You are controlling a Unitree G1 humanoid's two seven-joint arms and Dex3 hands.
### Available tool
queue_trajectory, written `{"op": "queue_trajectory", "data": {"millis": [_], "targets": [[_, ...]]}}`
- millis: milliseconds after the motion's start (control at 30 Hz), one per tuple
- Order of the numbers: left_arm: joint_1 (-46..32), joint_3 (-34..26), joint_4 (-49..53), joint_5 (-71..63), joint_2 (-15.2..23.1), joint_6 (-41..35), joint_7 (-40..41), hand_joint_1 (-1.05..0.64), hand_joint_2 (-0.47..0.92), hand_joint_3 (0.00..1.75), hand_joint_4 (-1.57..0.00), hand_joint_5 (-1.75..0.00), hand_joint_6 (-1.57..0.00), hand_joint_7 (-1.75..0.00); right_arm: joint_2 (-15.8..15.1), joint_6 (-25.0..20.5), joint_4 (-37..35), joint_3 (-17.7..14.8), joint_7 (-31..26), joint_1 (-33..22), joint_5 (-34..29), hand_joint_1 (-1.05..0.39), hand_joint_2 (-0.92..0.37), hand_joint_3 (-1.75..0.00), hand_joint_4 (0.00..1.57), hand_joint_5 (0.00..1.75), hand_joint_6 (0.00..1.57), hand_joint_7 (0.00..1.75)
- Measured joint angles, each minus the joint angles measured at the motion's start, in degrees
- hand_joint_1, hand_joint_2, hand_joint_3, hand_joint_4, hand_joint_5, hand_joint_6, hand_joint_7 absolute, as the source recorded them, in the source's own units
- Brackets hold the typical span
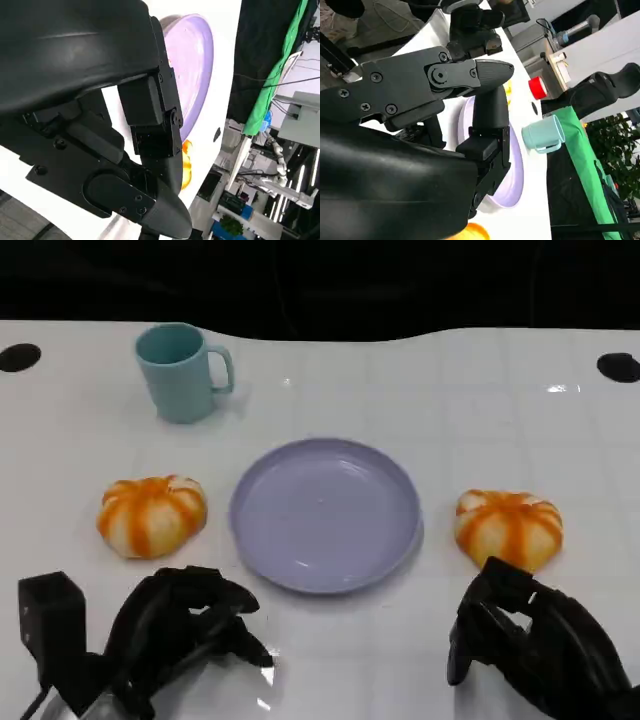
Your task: Grasp the bread from the table and place it into the plate.
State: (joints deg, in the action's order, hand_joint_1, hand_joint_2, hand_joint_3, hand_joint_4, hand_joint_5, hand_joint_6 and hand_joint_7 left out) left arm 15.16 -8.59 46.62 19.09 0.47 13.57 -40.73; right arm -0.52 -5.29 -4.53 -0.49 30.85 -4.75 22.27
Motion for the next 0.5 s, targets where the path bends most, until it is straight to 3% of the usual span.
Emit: {"op": "queue_trajectory", "data": {"millis": [500], "targets": [[0.0,0.0,0.0,0.1,0.0,-0.1,0.0,-1.05,0.77,0.00,-1.54,-0.51,-1.57,-0.20,0.0,0.0,0.0,0.0,0.0,0.0,0.0,-0.57,-0.92,-0.25,0.65,1.75,0.48,1.57]]}}
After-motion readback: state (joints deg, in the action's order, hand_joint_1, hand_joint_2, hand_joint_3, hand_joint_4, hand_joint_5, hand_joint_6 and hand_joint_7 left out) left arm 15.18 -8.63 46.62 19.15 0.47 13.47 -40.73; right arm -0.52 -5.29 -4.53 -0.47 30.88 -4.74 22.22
